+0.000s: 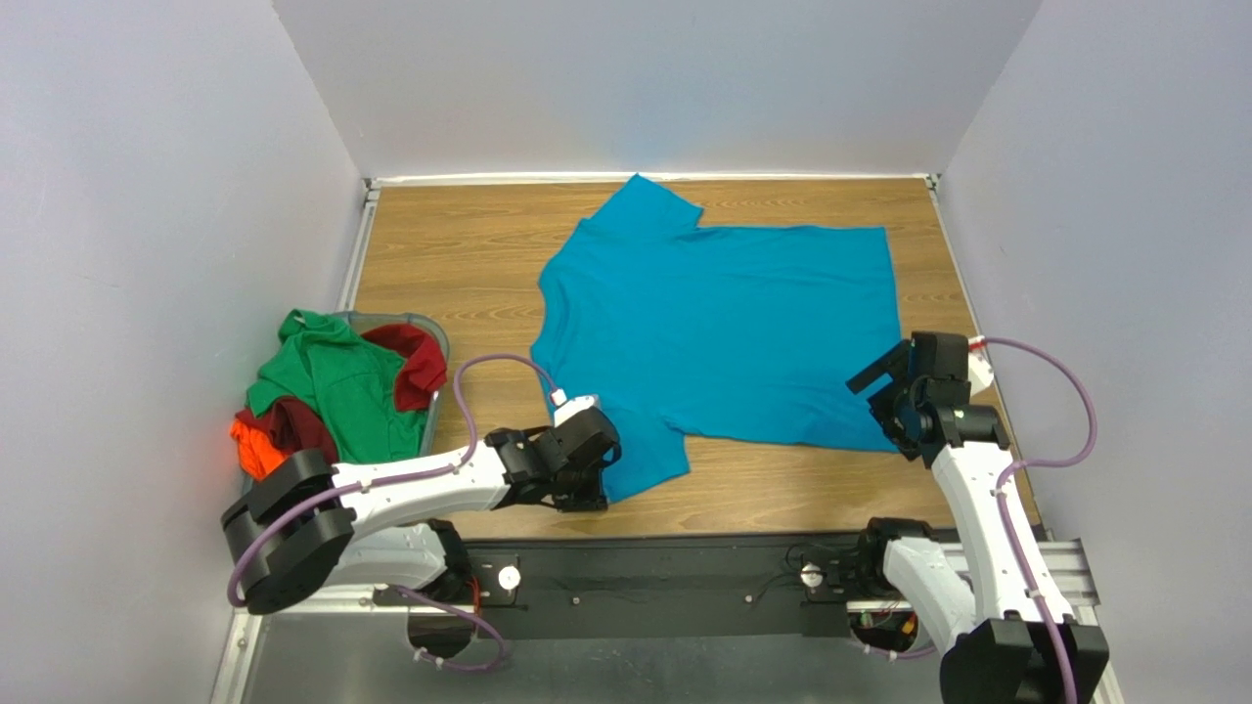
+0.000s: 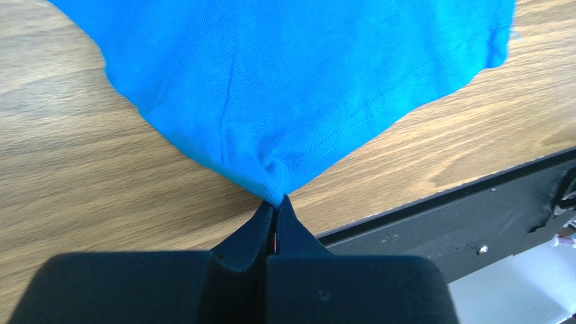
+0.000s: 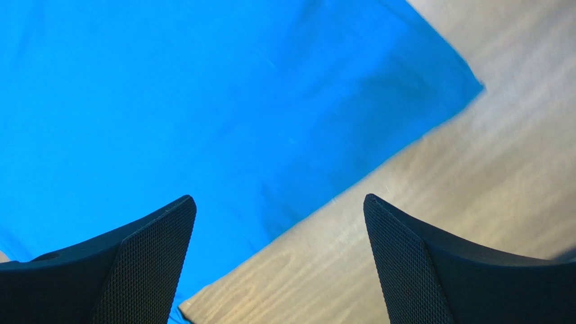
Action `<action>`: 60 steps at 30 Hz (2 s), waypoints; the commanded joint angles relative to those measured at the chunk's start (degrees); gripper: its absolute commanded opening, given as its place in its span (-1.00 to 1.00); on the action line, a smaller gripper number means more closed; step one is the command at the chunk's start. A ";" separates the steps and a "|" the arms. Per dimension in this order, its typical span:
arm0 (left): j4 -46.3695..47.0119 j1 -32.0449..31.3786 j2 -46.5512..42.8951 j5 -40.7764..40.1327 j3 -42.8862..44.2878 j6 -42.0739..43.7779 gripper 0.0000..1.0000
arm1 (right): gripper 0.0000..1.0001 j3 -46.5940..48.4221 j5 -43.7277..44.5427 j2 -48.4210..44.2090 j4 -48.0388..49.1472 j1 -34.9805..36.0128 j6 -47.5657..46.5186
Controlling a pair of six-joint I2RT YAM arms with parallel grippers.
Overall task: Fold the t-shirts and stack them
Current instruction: Fold the tshirt
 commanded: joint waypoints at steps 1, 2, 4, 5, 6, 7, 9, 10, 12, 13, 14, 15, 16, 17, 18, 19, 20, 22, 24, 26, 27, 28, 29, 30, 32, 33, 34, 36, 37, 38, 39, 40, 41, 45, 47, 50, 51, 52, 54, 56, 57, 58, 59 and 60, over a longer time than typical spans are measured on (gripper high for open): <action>0.06 -0.32 -4.22 -3.65 -1.17 0.76 -1.00 | 1.00 -1.20 0.15 -2.13 -6.94 -0.39 8.73; 0.24 -0.32 -4.94 -4.00 -1.35 0.76 -1.00 | 1.00 -1.81 -0.55 -2.74 -7.12 -0.39 9.98; 1.11 -0.24 -7.13 -3.91 -2.13 1.20 -1.00 | 1.00 -5.05 -3.53 -4.85 -7.65 -0.47 12.70; 1.38 -0.24 -7.75 -3.83 -2.31 1.46 -1.00 | 1.00 -6.29 -4.07 -5.38 -7.91 -0.47 13.59; 1.64 -0.24 -9.15 -3.74 -2.49 1.37 -1.00 | 1.00 -7.61 -3.72 -6.34 -8.35 -0.47 15.16; 1.82 -0.24 -9.77 -3.82 -2.75 1.55 -1.00 | 1.00 -8.58 -3.20 -6.52 -8.44 -0.47 16.13; 2.17 -0.24 -10.83 -4.00 -2.93 1.64 -1.00 | 1.00 -10.51 -1.10 -6.70 -8.44 -0.47 18.07; 2.52 -0.24 -11.53 -4.09 -3.02 2.07 -1.00 | 1.00 -10.69 -0.13 -6.53 -8.44 -0.39 19.56; 2.09 -0.24 -11.88 -4.35 -2.84 2.43 -1.00 | 1.00 -10.61 2.85 -6.26 -8.35 -0.39 20.10; 1.82 -0.24 -11.89 -4.61 -2.76 2.43 -1.00 | 1.00 -10.26 4.00 -6.00 -8.35 -0.39 19.75; 1.65 -0.24 -11.80 -4.70 -2.67 2.43 -1.00 | 1.00 -9.47 6.19 -5.82 -8.44 -0.39 19.31; 1.56 -0.24 -11.45 -4.70 -2.67 2.43 -1.00 | 1.00 -9.81 5.95 -5.74 -8.09 -0.47 19.74; 1.56 -0.15 -11.27 -4.79 -2.67 2.43 -1.00 | 1.00 -10.16 5.69 -5.56 -7.48 -0.47 20.44; 1.56 -0.15 -11.01 -4.79 -2.67 2.43 -1.00 | 1.00 -10.60 5.95 -5.38 -7.13 -0.39 21.06; 1.73 -0.15 -10.83 -4.70 -2.67 2.43 -1.00 | 1.00 -11.39 6.21 -5.12 -5.82 -0.47 21.67; 1.73 -0.15 -10.31 -4.70 -2.49 2.52 -1.00 | 0.98 -11.57 6.12 -4.86 -5.20 -0.39 21.33; 1.56 -0.15 -10.04 -4.79 -2.32 2.60 -1.00 | 0.97 -11.57 6.39 -3.90 -4.58 -0.39 21.16; 1.38 -0.06 -9.60 -5.05 -2.05 2.34 -1.00 | 0.97 -11.31 7.44 -2.66 -3.62 -0.47 21.51; 1.47 0.03 -9.34 -5.23 -1.96 1.99 -1.00 | 0.96 -10.70 9.28 -0.65 -2.47 -0.39 21.77; 1.73 0.12 -9.51 -5.14 -1.96 1.90 -1.00 | 0.92 -10.70 9.73 0.50 -0.19 -0.39 20.19; 1.82 0.20 -9.43 -5.06 -1.96 1.90 -1.00 | 0.92 -10.70 9.55 1.29 0.69 -0.47 19.93; 1.65 0.29 -9.51 -5.06 -1.96 1.99 -1.00 | 0.92 -10.26 9.55 3.21 1.92 -0.47 19.31; 1.65 0.29 -9.51 -5.14 -1.96 1.90 -1.00 | 0.92 -10.08 9.64 4.19 2.45 -0.47 19.13; 1.38 0.55 -9.51 -5.23 -1.88 1.81 -1.00 | 0.92 -9.91 10.51 5.42 2.81 -0.39 19.04; 0.59 0.73 -9.51 -5.23 -1.61 1.64 -1.00 | 0.92 -9.38 11.13 8.14 3.51 -0.39 17.99; 0.07 0.91 -9.43 -5.32 -1.44 1.64 -1.00 | 0.90 -9.20 12.09 8.94 4.30 -0.39 17.55; -0.20 0.99 -9.51 -5.32 -1.26 1.46 -1.00 | 0.88 -9.11 12.45 10.25 4.91 -0.47 16.94; -0.29 1.08 -9.43 -5.32 -1.00 1.11 -1.00 | 0.78 -8.85 12.45 11.05 6.84 -0.47 16.24; -0.29 1.08 -9.42 -5.32 -0.91 0.94 -1.00 | 0.73 -8.76 12.19 11.57 7.37 -0.47 15.97; -0.20 1.08 -9.42 -5.14 -0.73 0.93 -1.00 | 0.68 -8.85 12.10 12.19 7.99 -0.47 15.79; -0.20 1.08 -9.34 -5.14 -0.73 1.02 -1.00 | 0.59 -9.02 12.19 12.54 8.60 -0.47 15.62; -0.37 1.17 -9.34 -5.14 -0.65 1.02 -1.00 | 0.54 -8.94 12.36 12.81 8.78 -0.47 15.18; -0.55 1.17 -9.25 -5.32 -0.38 0.94 -1.00 | 0.48 -9.03 12.36 13.16 8.87 -0.47 15.09; -1.78 1.26 -8.72 -6.02 0.67 0.76 -1.00 | 0.15 -9.55 11.22 12.11 8.96 -0.47 14.39; -1.52 1.26 -8.46 -5.93 1.29 1.11 -1.00 | -0.05 -10.52 12.27 11.32 9.05 -0.47 14.65; -0.90 1.35 -8.02 -6.11 1.81 1.55 -1.00 | -0.17 -10.96 12.80 10.35 9.31 -0.47 14.39; -0.90 1.35 -7.84 -6.20 1.99 1.72 -1.00 | -0.19 -10.87 12.89 10.26 9.49 -0.47 14.12; -1.16 1.43 -7.67 -6.28 2.34 1.99 -1.00 | -0.21 -10.87 13.24 10.44 9.58 -0.47 13.60; -1.25 1.52 -7.32 -6.46 2.61 2.43 -1.00 | -0.21 -10.61 13.59 10.87 9.75 -0.47 13.07; -1.43 1.52 -7.14 -6.55 2.78 2.34 -1.00 | -0.21 -10.52 13.68 11.75 9.93 -0.47 12.63; -1.52 1.52 -6.97 -6.55 2.78 2.34 -1.00 | -0.21 -10.35 13.42 12.02 10.02 -0.47 12.54; -1.61 1.61 -6.96 -6.55 2.70 2.34 -1.00 | -0.22 -10.34 13.16 12.37 10.19 -0.47 12.28; -1.52 1.61 -6.96 -6.64 2.69 2.34 -1.00 | -0.24 -10.43 13.07 12.63 10.45 -0.47 12.10; -1.52 1.61 -7.14 -6.72 2.78 2.34 -1.00 | -0.27 -10.43 12.81 13.07 10.63 -0.47 12.01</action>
